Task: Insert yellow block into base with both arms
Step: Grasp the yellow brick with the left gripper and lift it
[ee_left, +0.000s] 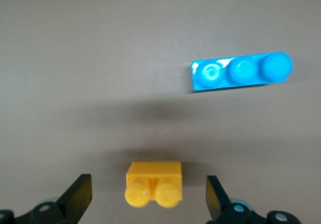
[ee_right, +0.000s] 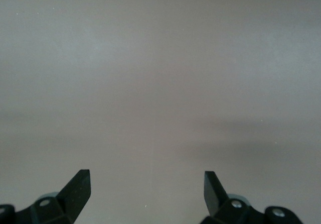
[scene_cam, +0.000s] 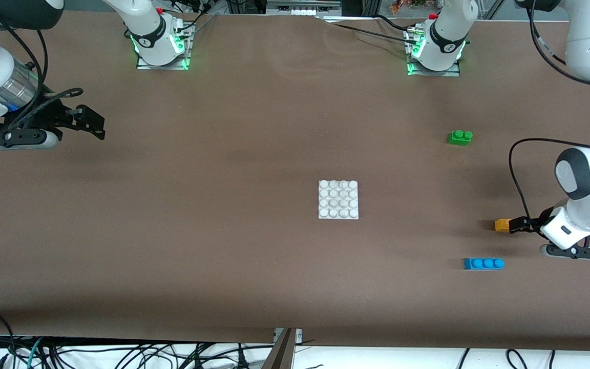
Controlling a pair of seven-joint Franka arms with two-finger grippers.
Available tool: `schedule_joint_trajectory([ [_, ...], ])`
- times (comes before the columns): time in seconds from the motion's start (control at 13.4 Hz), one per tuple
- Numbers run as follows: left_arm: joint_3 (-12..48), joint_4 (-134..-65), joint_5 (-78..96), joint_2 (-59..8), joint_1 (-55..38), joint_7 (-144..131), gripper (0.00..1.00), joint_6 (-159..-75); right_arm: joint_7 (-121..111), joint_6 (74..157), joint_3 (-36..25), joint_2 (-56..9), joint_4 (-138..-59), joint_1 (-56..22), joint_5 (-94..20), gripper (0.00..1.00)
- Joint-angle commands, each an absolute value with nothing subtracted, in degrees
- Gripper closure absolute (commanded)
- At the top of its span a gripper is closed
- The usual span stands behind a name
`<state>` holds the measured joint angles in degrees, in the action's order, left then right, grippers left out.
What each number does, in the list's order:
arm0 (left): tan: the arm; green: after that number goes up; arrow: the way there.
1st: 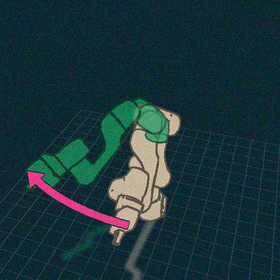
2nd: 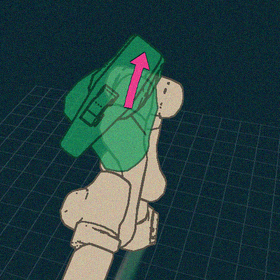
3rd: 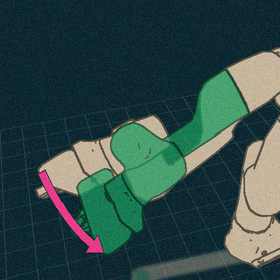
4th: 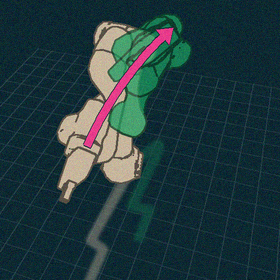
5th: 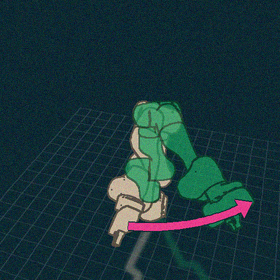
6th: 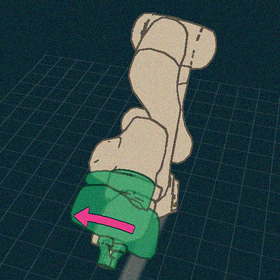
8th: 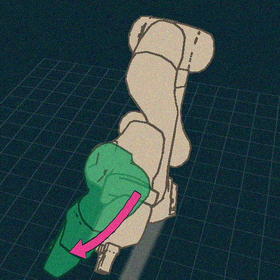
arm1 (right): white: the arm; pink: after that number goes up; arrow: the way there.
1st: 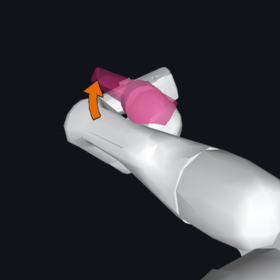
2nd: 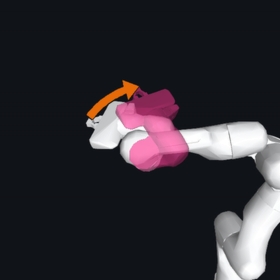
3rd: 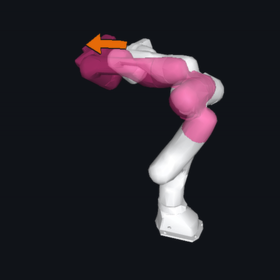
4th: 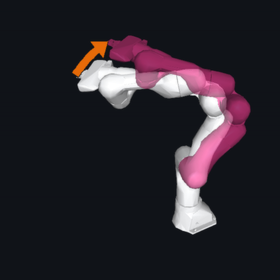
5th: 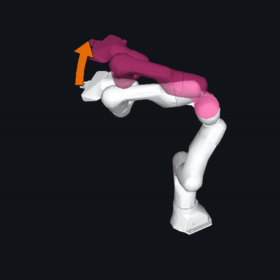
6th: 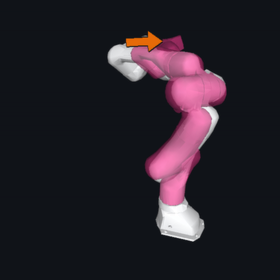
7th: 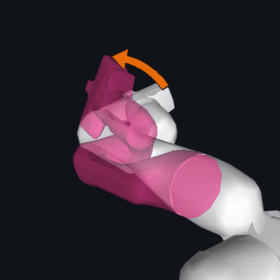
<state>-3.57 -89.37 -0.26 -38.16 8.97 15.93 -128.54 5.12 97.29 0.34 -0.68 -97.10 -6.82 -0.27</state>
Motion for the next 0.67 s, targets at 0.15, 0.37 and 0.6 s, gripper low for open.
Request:
schedule_joint_trajectory([
  [0.15, -3.5, -92.3, -0.9, -40.1, 9.9, 17.9, 0.0, -130.3, 4.8, 95.3, 0.7, -0.7, -96.4, -6.1, 0.4, 0.0],
  [0.37, -3.5, -92.9, 0.7, -40.3, 10.0, 18.0, 0.0, -130.9, 4.5, 95.1, -0.1, -1.7, -94.2, -6.0, 0.3, 0.0],
  [0.6, -3.5, -93.9, 2.2, -41.7, 10.0, 18.1, 0.0, -132.4, 4.6, 94.0, 0.0, -1.8, -93.5, -6.2, 0.9, 0.0],
])
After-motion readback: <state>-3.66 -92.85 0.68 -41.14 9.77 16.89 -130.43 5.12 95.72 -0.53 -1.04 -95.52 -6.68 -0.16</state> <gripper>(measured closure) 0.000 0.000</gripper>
